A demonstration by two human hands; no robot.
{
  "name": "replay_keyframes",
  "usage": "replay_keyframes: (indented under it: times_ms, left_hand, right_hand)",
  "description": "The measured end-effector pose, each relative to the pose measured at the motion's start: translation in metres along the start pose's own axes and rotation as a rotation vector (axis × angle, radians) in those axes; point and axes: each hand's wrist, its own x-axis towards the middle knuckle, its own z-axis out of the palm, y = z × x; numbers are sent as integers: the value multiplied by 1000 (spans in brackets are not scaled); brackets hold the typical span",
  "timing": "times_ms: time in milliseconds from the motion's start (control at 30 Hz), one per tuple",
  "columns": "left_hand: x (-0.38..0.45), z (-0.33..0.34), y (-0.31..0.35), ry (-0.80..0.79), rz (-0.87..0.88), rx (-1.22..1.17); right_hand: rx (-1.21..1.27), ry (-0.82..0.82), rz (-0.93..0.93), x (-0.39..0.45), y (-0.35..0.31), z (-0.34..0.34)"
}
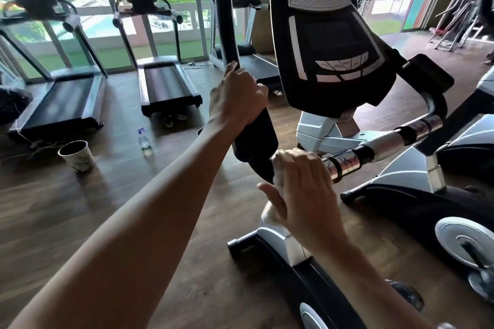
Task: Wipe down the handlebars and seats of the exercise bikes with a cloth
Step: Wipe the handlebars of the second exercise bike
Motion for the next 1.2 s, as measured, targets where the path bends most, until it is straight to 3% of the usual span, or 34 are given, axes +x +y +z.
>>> replay_keyframes:
  times_ms: [67, 200, 367, 567, 767, 900, 1100, 1200]
  left_hand:
    - [1, 4, -2, -10, -1, 17]
    - [0, 4, 3, -16, 7, 70]
    - [-1, 7, 2, -43, -5, 89]
    - [-7, 5, 7, -80, 0, 140]
    - [-14, 9, 7, -124, 41, 246]
    - [-24, 13, 14, -123, 18, 273]
    - [-36, 14, 15, -89, 13, 284]
    - [-38, 14, 19, -93, -7, 308]
  right_hand:
    - [12, 40, -7, 1, 11, 5]
    - [6, 62, 208, 32, -11, 9]
    - [139, 91, 15, -6, 4, 7]
    - [67, 31, 168, 31, -5, 9]
    - [138, 75, 7, -4, 4, 5]
    - [111, -2, 152, 29, 2, 7]
    - [167, 92, -101, -9, 22, 6]
    - [196, 63, -97, -2, 32, 6]
